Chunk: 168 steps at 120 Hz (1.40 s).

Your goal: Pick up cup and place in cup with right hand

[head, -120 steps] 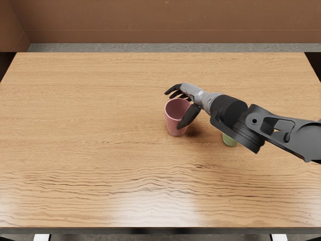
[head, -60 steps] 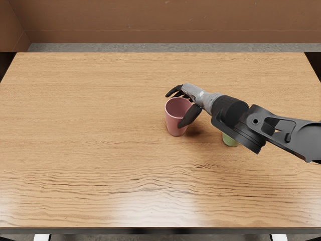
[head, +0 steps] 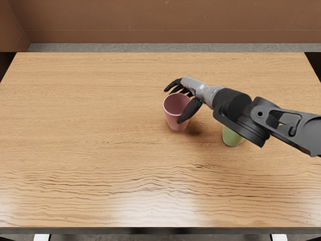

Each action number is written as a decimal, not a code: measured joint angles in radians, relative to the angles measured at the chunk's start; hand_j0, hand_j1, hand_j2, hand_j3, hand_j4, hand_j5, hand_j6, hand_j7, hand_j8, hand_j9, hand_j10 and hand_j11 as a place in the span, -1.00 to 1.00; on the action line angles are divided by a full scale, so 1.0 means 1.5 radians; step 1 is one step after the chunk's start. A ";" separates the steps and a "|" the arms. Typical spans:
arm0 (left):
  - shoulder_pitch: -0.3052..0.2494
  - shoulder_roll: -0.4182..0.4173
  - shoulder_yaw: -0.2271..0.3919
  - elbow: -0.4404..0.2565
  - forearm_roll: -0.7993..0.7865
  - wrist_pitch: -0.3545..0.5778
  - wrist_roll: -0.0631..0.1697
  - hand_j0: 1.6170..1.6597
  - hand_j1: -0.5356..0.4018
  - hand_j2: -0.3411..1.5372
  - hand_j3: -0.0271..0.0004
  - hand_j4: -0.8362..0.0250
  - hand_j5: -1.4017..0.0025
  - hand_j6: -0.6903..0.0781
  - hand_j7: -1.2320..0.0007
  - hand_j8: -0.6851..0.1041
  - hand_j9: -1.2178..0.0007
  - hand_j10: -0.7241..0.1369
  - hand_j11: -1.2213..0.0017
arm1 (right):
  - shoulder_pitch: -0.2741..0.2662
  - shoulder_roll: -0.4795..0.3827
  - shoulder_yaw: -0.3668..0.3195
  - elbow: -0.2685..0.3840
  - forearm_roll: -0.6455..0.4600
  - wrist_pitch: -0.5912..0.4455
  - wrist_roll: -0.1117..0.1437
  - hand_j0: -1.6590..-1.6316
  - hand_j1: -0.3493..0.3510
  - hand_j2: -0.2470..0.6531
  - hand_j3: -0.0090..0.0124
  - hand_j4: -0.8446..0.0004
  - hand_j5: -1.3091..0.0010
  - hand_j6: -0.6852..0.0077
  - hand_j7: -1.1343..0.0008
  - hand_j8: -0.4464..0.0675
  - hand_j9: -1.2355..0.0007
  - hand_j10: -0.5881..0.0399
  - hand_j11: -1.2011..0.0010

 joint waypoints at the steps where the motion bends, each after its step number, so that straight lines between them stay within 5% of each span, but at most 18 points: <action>1: 0.000 0.000 0.000 0.000 0.000 0.000 0.000 0.92 0.89 -0.64 0.97 0.94 1.00 0.80 1.00 0.74 1.00 0.68 1.00 | 0.000 -0.001 0.001 0.000 0.000 0.001 0.000 -0.92 0.17 -0.45 -0.16 0.15 0.28 -0.07 0.17 -0.64 0.24 -0.28 0.22; 42: 0.000 0.000 0.000 0.000 0.000 0.000 0.000 0.92 0.89 -0.64 0.97 0.94 1.00 0.80 1.00 0.74 1.00 0.68 1.00 | 0.017 -0.048 0.064 0.002 0.055 0.092 0.000 -0.91 0.26 -0.24 -0.16 0.03 0.18 -0.11 0.06 -0.56 0.14 -0.42 0.12; 96: 0.000 0.000 0.000 0.000 0.000 0.000 0.000 0.92 0.89 -0.64 0.98 0.94 1.00 0.80 1.00 0.74 1.00 0.68 1.00 | 0.043 -0.188 0.158 0.002 0.179 0.255 0.000 -0.94 0.28 -0.20 -0.10 0.04 0.19 -0.12 0.07 -0.56 0.15 -0.42 0.13; 168: 0.000 0.000 0.000 0.000 0.000 0.000 0.000 0.92 0.89 -0.64 0.97 0.94 1.00 0.80 1.00 0.74 1.00 0.68 1.00 | 0.059 -0.346 0.190 0.032 0.291 0.384 0.000 -0.92 0.25 -0.28 -0.14 0.04 0.20 -0.11 0.07 -0.56 0.15 -0.41 0.13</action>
